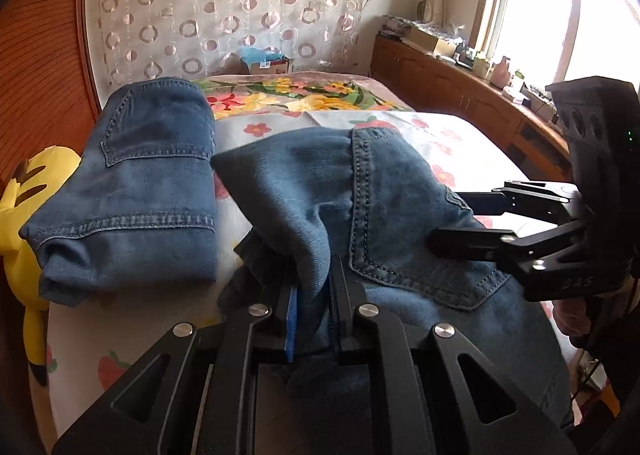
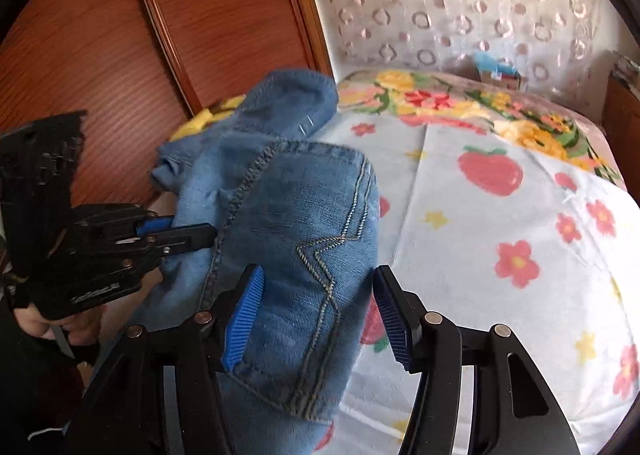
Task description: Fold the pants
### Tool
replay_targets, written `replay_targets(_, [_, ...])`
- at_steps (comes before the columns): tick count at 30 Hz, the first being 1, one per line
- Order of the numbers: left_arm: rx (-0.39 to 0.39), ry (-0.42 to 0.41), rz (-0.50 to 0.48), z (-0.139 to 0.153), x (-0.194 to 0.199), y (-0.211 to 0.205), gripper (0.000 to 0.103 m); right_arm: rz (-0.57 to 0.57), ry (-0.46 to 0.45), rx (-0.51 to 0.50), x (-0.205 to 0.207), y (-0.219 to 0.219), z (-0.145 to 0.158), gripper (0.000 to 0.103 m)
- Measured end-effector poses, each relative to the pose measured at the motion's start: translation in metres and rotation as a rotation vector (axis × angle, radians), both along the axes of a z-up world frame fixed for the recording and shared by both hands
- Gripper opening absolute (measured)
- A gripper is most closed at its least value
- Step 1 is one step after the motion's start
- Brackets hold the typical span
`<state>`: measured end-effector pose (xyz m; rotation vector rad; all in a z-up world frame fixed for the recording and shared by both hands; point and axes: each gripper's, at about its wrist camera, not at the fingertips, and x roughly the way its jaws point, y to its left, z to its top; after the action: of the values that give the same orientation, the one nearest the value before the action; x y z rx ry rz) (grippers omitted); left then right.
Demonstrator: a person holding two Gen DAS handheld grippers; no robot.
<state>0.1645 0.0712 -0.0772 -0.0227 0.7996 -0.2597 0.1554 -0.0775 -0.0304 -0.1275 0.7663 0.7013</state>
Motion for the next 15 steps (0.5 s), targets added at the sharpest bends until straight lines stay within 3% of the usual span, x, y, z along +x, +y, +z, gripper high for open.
replay_targets(3, [0.009, 0.01, 0.004, -0.006, -0.001, 0.001, 0.015, 0.0, 0.006, -0.015, 0.006, 0.0, -0.01, 0.063])
replay_targets(10, [0.017, 0.01, 0.001, -0.009, -0.003, 0.0, 0.015, -0.015, 0.079, 0.064, 0.023, -0.015, -0.02, 0.074])
replay_targets(14, [0.015, 0.011, 0.002, -0.011, -0.003, 0.002, 0.015, -0.003, 0.114, 0.099, 0.032, -0.015, -0.023, 0.074])
replay_targets(15, [0.013, 0.01, 0.002, -0.01, -0.003, 0.002, 0.015, 0.009, 0.131, 0.119, 0.036, -0.016, -0.025, 0.065])
